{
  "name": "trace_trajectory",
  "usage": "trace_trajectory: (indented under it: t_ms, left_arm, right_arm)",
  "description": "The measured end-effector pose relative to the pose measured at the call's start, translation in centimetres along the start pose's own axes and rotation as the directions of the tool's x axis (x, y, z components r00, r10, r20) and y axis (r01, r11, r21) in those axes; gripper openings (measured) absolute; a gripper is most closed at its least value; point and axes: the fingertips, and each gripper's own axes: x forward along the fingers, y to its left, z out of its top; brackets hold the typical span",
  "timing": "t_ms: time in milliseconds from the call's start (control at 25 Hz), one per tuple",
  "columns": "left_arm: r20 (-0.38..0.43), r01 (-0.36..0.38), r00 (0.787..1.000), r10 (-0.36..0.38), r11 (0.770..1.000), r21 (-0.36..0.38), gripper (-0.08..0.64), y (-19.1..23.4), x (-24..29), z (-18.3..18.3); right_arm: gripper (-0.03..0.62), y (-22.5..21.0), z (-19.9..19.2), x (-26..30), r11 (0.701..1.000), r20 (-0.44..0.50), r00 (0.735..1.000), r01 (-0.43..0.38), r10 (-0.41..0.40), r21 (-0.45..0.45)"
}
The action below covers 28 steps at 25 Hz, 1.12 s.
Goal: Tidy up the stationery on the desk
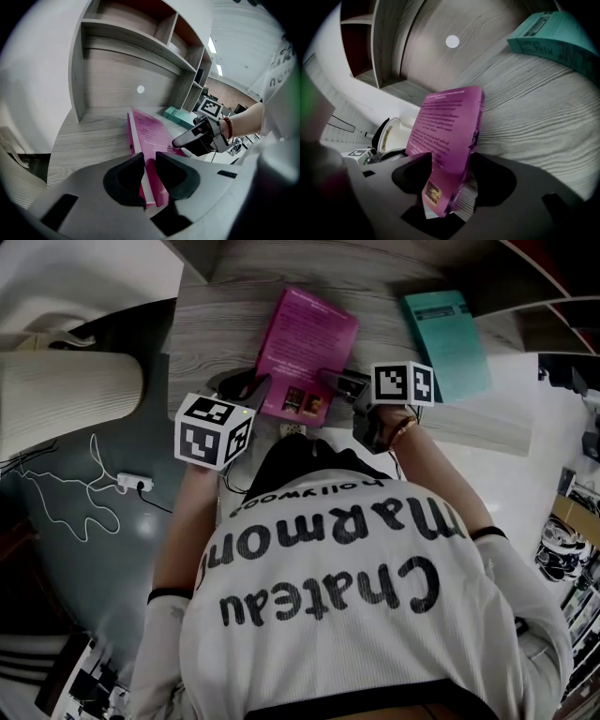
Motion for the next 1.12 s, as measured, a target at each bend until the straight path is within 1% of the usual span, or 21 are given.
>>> trace_trajectory:
  t_ms: [160,240,320,440,520,560,640,760,840,960,1040,1120]
  left_arm:
    - [-0.025,0.025,0.999,-0.025,0.999,-0.030,0.087,0.0,0.5,-0.5]
    - [-0.042,0.048,0.998,-0.050,0.997,-0.058,0.087,0.2,0.6,-1.0]
    - [-0.058,0.078,0.995,-0.083,0.993,-0.087,0.087,0.1,0.7,-1.4]
    - [-0.071,0.116,0.989,-0.126,0.985,-0.130,0.087,0.2,1.0,-1.7]
    - [-0.076,0.138,0.986,-0.151,0.978,-0.155,0.087,0.2,1.0,-2.1]
    - [-0.080,0.148,0.983,-0.163,0.975,-0.164,0.086,0.2,1.0,-2.5]
    - [-0.096,0.159,0.980,-0.176,0.973,-0.166,0.086,0.1,1.0,-3.4]
    - [-0.109,0.149,0.980,-0.166,0.977,-0.155,0.086,0.5,1.0,-4.3]
    - [-0.093,0.142,0.983,-0.157,0.978,-0.156,0.085,0.8,1.0,-4.4]
    - [-0.021,0.148,0.988,-0.154,0.975,-0.168,0.086,1.1,1.0,-3.7]
    - [0.041,0.142,0.990,-0.138,0.980,-0.137,0.086,1.5,0.9,-2.9]
    - [0.104,0.108,0.990,-0.100,0.992,-0.068,0.086,2.0,0.6,-2.0]
  right_arm:
    - [0.293,0.0,0.4,0.0,0.999,0.030,1.000,-0.010,0.009,0.036]
    - [0.296,0.1,0.6,0.0,0.998,0.056,0.998,-0.021,0.018,0.060]
    - [0.296,0.1,0.8,-0.2,0.998,0.081,0.997,-0.021,0.016,0.063]
    - [0.281,0.1,1.3,-0.5,1.000,0.096,0.995,0.007,-0.009,0.017]
    - [0.253,0.1,1.7,-0.8,1.000,0.119,0.993,0.012,-0.013,0.007]
    - [0.249,0.3,1.9,-0.9,1.000,0.133,0.991,0.009,-0.010,0.005]
    - [0.250,0.7,2.2,-1.1,1.000,0.153,0.988,0.004,-0.002,-0.017]
    - [0.232,1.8,2.7,-1.7,0.997,0.170,0.985,-0.003,0.017,-0.080]
    - [0.215,2.8,3.2,-2.2,0.992,0.186,0.982,-0.017,0.040,-0.124]
    - [0.216,4.3,4.1,-3.3,0.977,0.207,0.974,-0.053,0.097,-0.206]
    - [0.216,5.5,4.5,-4.0,0.955,0.203,0.970,-0.073,0.135,-0.287]
    - [0.213,6.6,4.8,-4.5,0.924,0.187,0.969,-0.084,0.164,-0.373]
